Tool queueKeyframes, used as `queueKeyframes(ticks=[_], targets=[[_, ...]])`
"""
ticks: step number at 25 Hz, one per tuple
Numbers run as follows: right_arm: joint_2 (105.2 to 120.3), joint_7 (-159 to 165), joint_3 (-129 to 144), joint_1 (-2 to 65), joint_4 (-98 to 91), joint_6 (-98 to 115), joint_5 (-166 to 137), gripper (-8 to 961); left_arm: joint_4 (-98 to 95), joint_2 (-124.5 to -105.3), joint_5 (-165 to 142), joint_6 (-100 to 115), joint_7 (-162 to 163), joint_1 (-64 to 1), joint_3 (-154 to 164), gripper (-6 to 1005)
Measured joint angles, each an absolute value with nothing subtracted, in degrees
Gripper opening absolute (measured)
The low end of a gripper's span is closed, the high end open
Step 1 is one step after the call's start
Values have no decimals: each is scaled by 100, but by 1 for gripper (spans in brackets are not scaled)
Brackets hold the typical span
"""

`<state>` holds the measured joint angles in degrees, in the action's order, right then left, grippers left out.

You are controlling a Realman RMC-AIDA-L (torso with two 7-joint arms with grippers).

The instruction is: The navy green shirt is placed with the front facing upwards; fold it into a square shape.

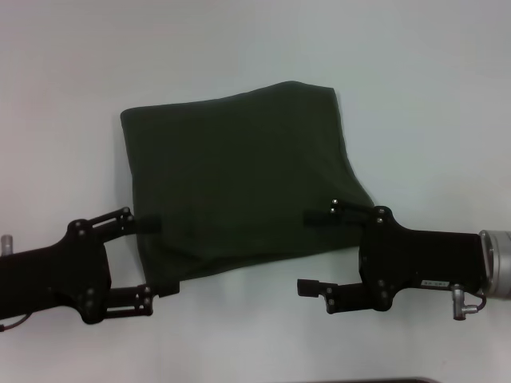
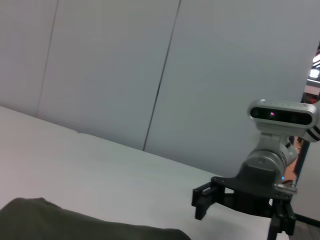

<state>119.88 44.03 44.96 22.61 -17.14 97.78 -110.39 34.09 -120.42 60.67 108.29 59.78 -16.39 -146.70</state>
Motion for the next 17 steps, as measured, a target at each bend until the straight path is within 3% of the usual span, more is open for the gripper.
queueKeyframes(ticks=[7, 17], targets=[[11964, 4339, 4458, 2202, -1743, 9751, -11047, 924, 3380, -11903, 6049, 10907, 6095, -1728, -14521, 871], [11961, 4353, 4459, 2197, -1752, 9779, -11063, 924, 3374, -11889, 5985, 10874, 6194, -1886, -14445, 871]])
